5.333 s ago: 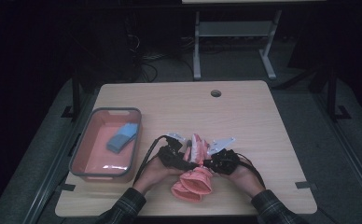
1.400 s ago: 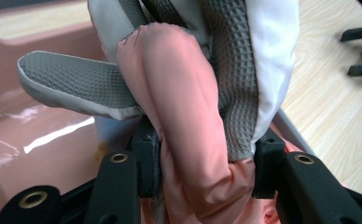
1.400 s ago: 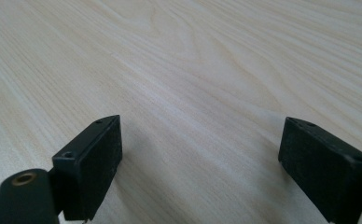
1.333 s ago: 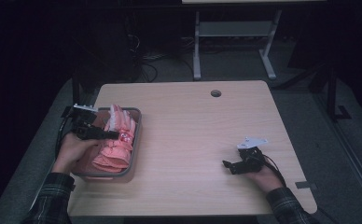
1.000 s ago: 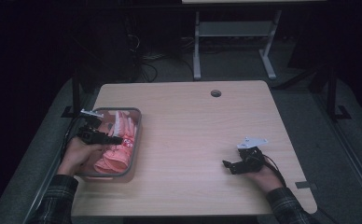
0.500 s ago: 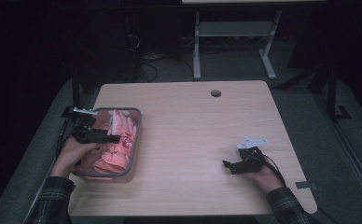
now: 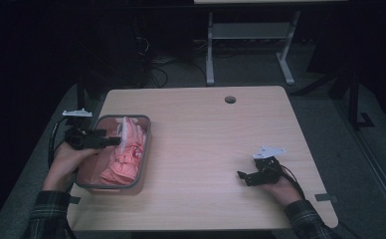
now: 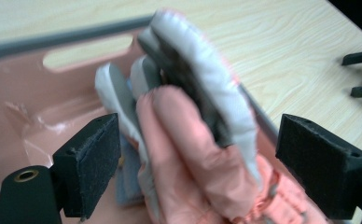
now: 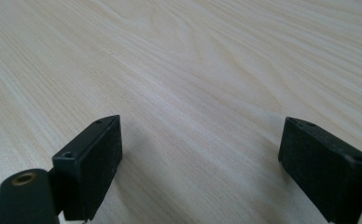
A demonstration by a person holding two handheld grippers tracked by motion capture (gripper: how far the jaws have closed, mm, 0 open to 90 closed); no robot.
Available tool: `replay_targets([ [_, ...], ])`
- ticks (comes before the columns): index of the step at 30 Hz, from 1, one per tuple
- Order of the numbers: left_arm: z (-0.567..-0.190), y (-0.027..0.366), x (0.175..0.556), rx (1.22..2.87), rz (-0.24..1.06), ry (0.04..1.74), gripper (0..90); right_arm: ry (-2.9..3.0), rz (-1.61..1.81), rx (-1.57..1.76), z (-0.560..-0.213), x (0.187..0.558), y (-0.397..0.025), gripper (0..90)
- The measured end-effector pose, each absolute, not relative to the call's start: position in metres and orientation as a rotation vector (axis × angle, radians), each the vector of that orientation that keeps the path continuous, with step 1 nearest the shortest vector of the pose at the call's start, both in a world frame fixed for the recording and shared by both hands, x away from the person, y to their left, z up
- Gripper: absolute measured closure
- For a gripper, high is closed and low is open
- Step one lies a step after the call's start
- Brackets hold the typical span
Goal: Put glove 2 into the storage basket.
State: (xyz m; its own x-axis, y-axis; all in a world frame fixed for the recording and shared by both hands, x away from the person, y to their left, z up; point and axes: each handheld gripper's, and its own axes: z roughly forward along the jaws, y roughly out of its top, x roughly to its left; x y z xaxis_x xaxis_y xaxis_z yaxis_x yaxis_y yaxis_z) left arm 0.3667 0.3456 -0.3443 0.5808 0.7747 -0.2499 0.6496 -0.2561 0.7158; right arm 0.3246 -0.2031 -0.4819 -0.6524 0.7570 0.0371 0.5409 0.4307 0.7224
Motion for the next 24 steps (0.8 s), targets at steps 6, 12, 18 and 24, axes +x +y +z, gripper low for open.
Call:
replay_targets([
  [6, -0.328, 0.328, 0.359, 1.976, 0.225, 1.069, 13.6, 2.395, 1.048, 1.120, -0.482, 0.325, -0.203, 12.9],
  [12, -0.321, 0.302, 0.354, 1.983, 0.234, 0.997, 13.7, 2.395, 1.047, 1.122, -0.482, 0.325, -0.203, 12.8],
  [18, -0.319, 0.269, 0.347, 1.984, 0.244, 0.926, 13.7, 2.394, 1.049, 1.122, -0.482, 0.325, -0.203, 12.9],
  [24, -0.324, 0.239, 0.344, 2.005, 0.232, 0.867, 13.7, 2.397, 1.045, 1.121, -0.482, 0.325, -0.203, 12.8],
])
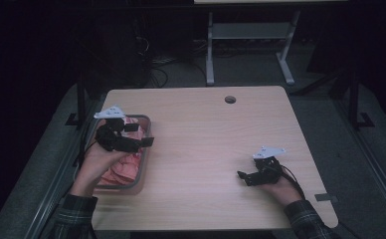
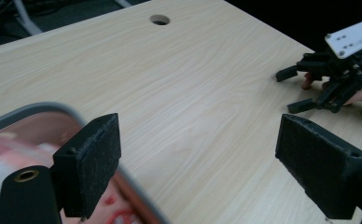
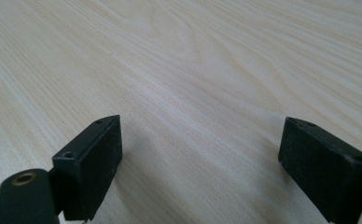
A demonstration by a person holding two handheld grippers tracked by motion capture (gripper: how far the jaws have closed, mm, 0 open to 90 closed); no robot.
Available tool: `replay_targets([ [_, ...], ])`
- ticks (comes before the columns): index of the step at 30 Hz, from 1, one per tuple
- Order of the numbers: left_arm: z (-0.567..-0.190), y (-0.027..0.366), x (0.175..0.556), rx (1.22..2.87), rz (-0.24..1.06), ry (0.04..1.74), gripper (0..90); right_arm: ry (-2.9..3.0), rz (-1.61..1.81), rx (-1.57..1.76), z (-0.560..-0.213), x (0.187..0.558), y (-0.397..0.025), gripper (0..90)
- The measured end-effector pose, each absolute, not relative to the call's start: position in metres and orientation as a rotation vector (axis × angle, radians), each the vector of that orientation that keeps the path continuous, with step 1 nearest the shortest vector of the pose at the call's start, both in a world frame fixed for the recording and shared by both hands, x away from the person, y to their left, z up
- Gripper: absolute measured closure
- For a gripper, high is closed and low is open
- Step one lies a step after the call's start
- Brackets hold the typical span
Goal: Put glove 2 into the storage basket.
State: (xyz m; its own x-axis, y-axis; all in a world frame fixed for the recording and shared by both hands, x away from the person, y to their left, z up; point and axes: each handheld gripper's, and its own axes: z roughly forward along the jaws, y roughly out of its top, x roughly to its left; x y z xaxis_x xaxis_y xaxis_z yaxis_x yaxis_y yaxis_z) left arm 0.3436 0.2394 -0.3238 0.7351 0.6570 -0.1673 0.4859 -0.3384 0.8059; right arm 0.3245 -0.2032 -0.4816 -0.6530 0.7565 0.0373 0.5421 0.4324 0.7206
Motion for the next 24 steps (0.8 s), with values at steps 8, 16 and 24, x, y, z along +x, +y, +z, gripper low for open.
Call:
replay_targets([
  [8, -0.341, 0.208, 0.340, 2.024, 0.226, 0.835, 13.7, 2.397, 1.047, 1.121, -0.482, 0.325, -0.203, 12.8],
  [16, -0.358, 0.179, 0.335, 2.050, 0.225, 0.801, 13.7, 2.397, 1.047, 1.121, -0.482, 0.325, -0.203, 12.8],
  [24, -0.382, 0.150, 0.329, 2.087, 0.191, 0.777, 13.7, 2.397, 1.046, 1.120, -0.482, 0.325, -0.203, 12.8],
])
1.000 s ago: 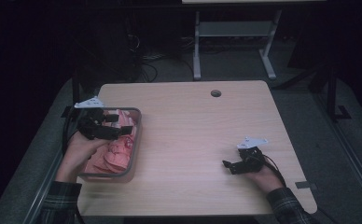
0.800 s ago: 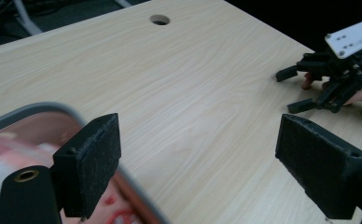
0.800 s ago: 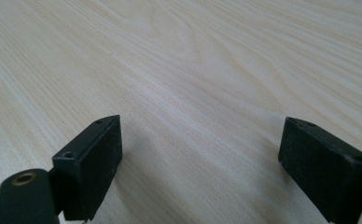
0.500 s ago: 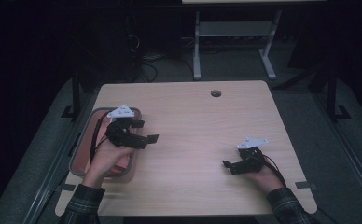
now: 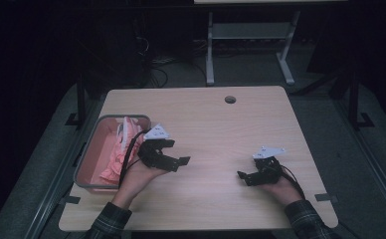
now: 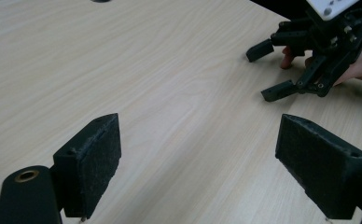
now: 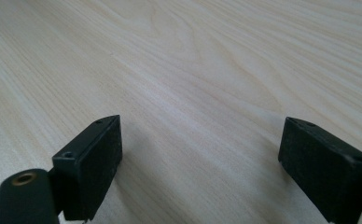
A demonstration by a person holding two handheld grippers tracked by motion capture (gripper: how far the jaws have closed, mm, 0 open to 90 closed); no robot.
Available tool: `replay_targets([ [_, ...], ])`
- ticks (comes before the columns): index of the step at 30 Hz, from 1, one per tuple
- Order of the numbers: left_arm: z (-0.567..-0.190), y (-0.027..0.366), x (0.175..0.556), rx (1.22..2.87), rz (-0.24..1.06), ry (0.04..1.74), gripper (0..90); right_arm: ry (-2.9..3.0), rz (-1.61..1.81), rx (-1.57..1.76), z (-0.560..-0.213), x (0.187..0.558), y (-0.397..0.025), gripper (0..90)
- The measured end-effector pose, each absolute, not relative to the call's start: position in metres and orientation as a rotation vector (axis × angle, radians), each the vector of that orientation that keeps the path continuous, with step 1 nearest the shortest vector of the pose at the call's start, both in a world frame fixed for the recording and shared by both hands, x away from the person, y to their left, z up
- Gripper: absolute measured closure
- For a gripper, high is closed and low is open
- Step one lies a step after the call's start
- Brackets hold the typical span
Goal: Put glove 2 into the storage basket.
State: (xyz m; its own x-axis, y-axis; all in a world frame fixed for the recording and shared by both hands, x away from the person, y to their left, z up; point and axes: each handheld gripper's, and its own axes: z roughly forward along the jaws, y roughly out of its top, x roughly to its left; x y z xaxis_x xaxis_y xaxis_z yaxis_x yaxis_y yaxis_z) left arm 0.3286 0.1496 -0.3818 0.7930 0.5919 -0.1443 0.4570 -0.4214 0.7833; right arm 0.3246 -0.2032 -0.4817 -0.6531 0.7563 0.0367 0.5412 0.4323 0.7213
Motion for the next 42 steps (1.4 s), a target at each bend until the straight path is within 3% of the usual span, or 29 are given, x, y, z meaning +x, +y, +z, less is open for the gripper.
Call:
replay_targets([
  [27, -0.462, 0.093, 0.321, 2.304, 0.256, 0.718, 13.6, 2.397, 1.046, 1.120, -0.482, 0.325, -0.203, 12.8],
  [42, -0.479, 0.093, 0.317, 2.251, 0.290, 0.699, 12.7, 2.397, 1.046, 1.118, -0.482, 0.325, -0.203, 12.8],
])
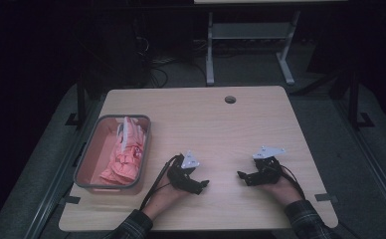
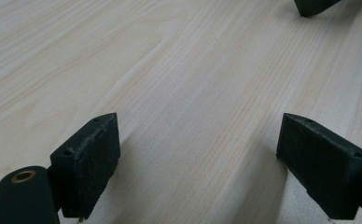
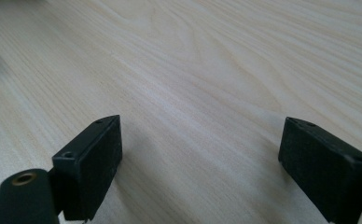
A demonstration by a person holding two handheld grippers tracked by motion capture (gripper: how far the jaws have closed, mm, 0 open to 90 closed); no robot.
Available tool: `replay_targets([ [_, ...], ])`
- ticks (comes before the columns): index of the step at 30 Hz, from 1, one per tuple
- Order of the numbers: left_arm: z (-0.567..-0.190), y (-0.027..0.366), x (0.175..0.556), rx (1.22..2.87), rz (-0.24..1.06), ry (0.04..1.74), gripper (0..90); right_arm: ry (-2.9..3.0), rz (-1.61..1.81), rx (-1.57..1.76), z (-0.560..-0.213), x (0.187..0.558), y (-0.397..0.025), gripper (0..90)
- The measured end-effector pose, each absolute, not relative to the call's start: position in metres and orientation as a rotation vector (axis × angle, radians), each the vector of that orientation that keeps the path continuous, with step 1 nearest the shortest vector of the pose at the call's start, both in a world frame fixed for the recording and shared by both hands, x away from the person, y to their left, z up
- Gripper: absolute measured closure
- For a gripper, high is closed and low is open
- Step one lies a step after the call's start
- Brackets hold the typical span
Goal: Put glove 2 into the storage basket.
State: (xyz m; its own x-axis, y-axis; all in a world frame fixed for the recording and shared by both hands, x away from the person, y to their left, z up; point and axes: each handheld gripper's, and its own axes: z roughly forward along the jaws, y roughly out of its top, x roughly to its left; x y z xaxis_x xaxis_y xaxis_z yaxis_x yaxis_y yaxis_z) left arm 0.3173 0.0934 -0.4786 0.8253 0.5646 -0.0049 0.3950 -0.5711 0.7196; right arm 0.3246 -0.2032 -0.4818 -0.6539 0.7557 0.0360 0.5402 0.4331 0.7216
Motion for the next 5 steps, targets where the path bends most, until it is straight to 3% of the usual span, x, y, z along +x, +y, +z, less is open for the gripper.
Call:
replay_targets([
  [5, -0.4786, 0.0935, 0.3173, 2.251, 0.290, 0.698, 12.7, 2.397, 1.047, 1.118, -0.4818, 0.3245, -0.2032, 12.8],
])
